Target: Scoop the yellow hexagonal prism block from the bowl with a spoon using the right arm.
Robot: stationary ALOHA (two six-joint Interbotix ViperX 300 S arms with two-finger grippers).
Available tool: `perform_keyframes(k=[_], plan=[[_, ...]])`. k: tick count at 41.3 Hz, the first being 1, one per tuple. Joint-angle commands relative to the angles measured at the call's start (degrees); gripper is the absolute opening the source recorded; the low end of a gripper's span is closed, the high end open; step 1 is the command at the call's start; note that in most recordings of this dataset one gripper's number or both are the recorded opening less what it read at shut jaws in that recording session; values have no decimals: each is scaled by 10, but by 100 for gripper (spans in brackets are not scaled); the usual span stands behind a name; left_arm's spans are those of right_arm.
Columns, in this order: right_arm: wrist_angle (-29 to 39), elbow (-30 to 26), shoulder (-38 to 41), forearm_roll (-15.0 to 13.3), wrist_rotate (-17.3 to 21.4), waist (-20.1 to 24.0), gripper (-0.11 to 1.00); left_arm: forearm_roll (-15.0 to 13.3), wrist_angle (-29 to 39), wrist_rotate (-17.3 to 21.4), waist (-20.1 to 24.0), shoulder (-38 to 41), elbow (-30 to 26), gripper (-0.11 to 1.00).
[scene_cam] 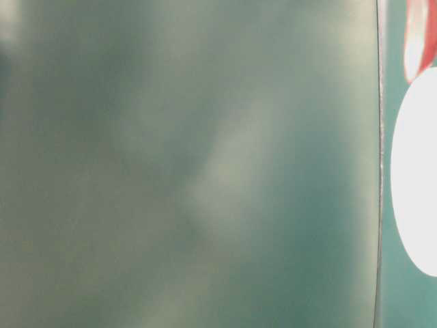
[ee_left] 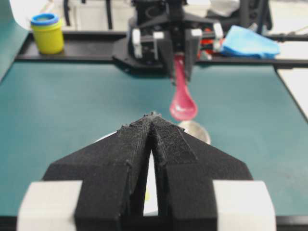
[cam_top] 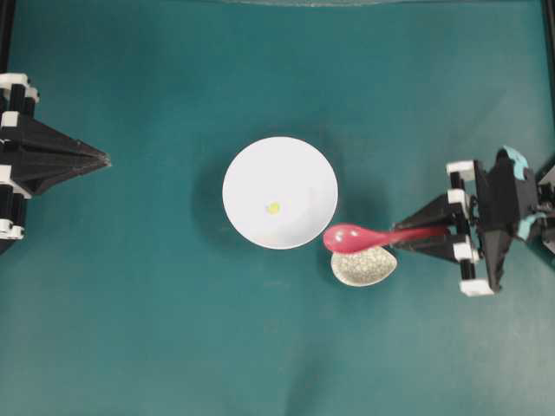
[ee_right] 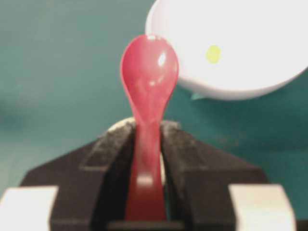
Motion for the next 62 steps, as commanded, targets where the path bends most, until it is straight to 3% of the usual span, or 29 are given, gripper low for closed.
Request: perform_keyframes(k=[1,7,19,32,52,62], plan=[[69,-36,-31,-2,-23,-38,25,2,-6,1,0,2,-17,0],[161,-73,-54,-3,-51,-92,25,2,-5,1,0,2,-18,0],[266,-132,-56,-4,-56,-157,25,2,-6,2,0,1,-18,0],[350,-174,-33,-15,-54,-173,25,2,-5,4,0,1,-17,0],[380,-246,66,-16,-50,-187,25,2,-3,6,0,1,-17,0],[439,-272,99,-16,-50,-190,25,2,-3,6,0,2,-17,0]])
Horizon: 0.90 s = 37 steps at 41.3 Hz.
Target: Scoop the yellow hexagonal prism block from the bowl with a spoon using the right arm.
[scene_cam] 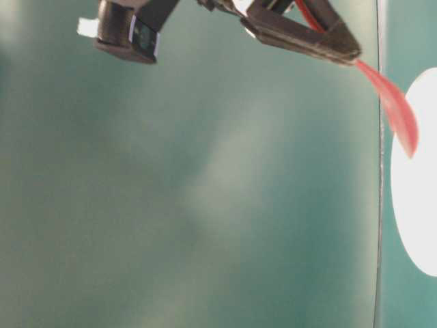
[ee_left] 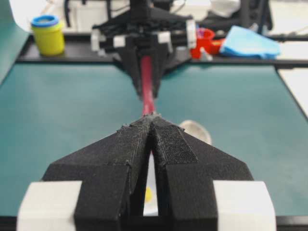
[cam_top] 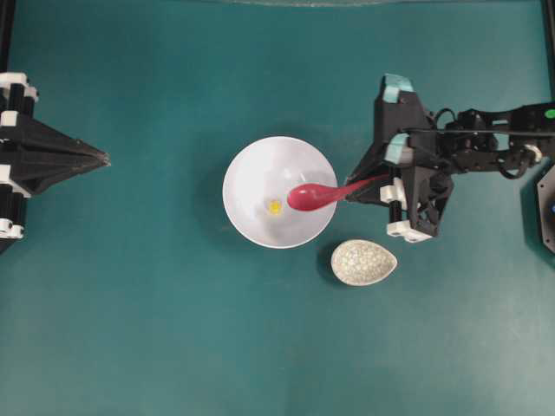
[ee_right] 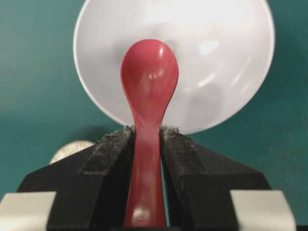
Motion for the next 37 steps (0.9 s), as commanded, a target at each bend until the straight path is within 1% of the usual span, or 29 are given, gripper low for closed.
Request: perform_keyframes(k=[1,8,21,28,37], plan=[[25,-25,3,0,1,-3,25,2,-4,2,0,3,-16,0],[75,-56,36,0,1,-7,25,2,-3,2,0,3,-15,0],[133,-118,88,0,2,-18,25,2,-3,2,0,3,-16,0],[163,-134,101,-2,3,-25,25,2,-3,2,0,3,-16,0],[176,-139,114,-18,5,-28,25,3,-3,2,0,3,-15,0]])
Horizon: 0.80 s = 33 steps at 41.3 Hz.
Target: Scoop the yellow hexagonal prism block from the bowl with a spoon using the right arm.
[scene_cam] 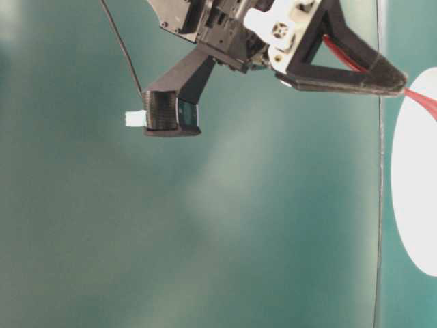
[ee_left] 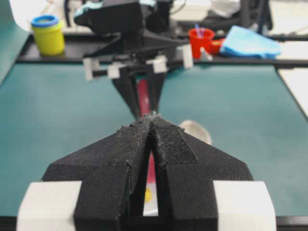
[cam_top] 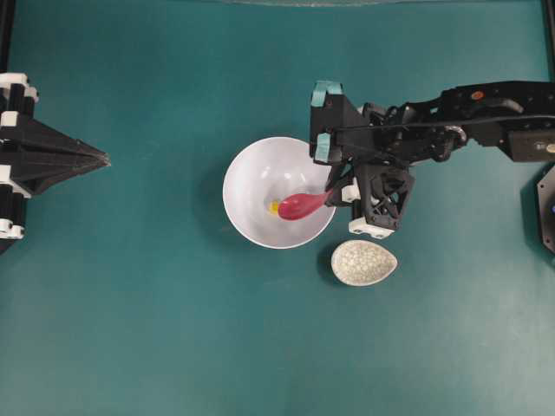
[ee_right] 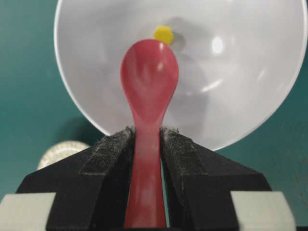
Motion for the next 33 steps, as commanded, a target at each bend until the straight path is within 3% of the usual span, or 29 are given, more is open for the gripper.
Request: perform_keyframes(k=[1,33], plan=[[1,-15,-4,-2,4,-2,25,2,-3,2,0,3,-16,0],[-23,-33,41,-6,18,-2,25,3,-1,3,0,3,-16,0]])
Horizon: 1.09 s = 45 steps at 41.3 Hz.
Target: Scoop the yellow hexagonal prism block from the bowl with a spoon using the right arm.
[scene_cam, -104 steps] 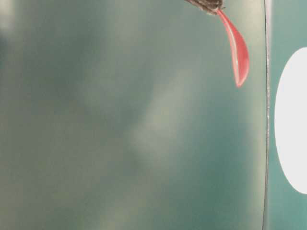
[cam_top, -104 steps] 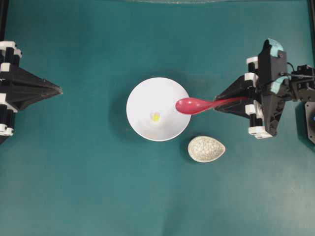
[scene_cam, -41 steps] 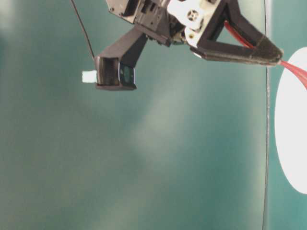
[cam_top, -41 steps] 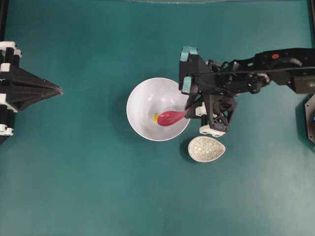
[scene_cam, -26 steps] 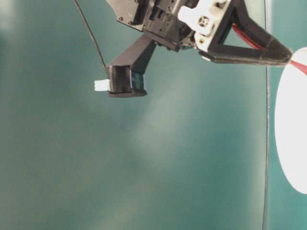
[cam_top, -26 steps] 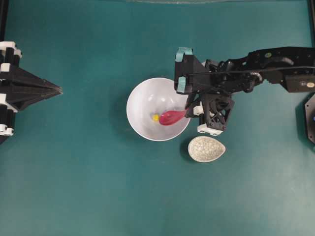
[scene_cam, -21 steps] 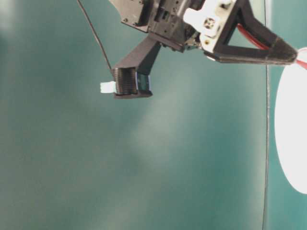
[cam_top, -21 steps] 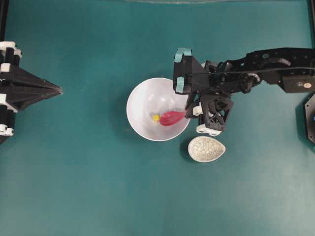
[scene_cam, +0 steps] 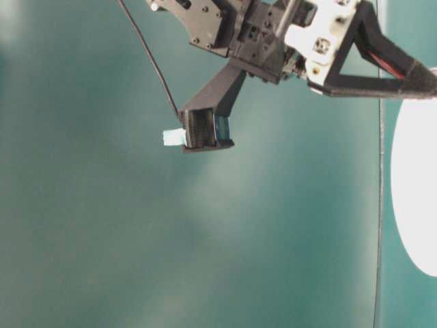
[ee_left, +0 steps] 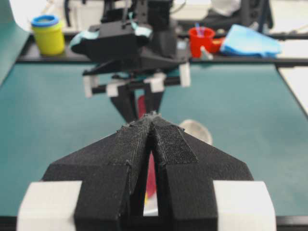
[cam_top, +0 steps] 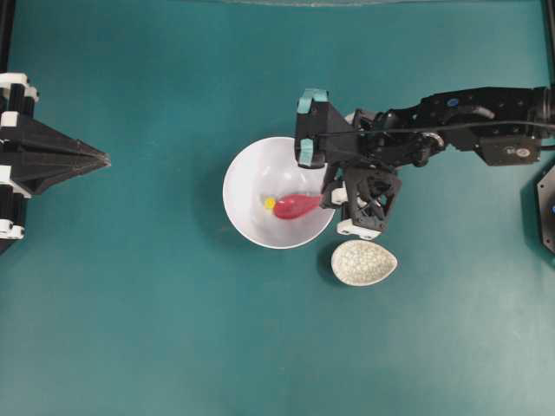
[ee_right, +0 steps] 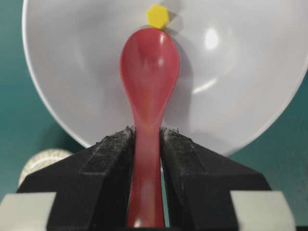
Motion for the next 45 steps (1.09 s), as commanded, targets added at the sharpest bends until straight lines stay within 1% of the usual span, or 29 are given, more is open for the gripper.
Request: perform_keyframes(k=[1,12,32,39,45], plan=[[-11,-20,-4,-1,0,-1,25,1,-2,1,0,3,-17,0],[-26,-29,11,-1,1,-1,25,2,-2,1,0,3,-17,0],[-91,-28,24,-1,2,-2,25,2,-4,1,0,3,-18,0],[-132,-27,23,0,2,-1,25,1,-5,1,0,3,-18,0],[-145,-27,18,2,2,-1,25,2,-6,1,0,3,-18,0]])
